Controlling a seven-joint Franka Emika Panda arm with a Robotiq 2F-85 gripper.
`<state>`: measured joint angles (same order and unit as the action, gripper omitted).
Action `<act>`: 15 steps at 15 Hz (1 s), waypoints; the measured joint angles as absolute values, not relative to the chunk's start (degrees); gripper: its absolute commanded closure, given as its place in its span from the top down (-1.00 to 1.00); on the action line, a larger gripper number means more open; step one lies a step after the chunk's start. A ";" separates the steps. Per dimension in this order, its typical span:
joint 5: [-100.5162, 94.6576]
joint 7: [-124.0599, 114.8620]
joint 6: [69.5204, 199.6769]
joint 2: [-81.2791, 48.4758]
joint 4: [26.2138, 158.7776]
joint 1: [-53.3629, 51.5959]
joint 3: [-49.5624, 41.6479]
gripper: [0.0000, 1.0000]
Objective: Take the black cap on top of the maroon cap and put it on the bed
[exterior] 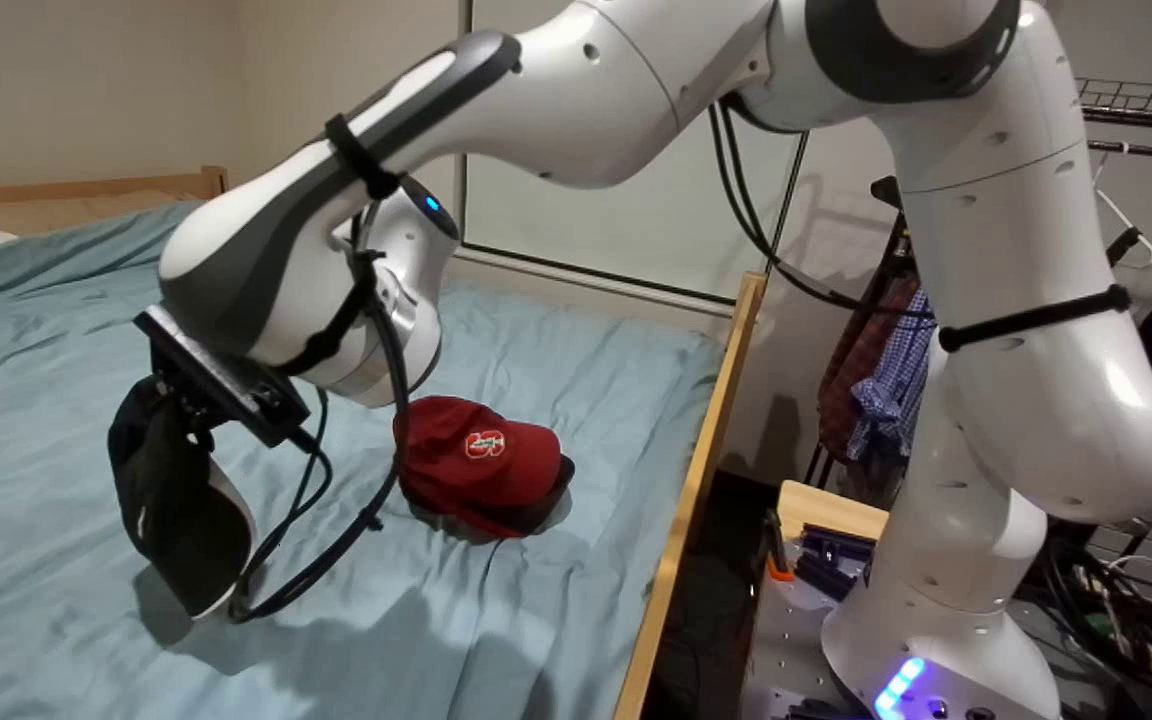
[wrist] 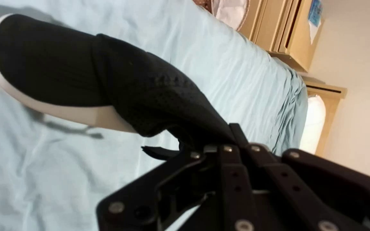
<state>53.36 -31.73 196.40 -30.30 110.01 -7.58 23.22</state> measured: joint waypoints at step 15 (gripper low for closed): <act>58.18 -71.41 197.77 -50.50 78.66 -42.27 -22.75 -0.96</act>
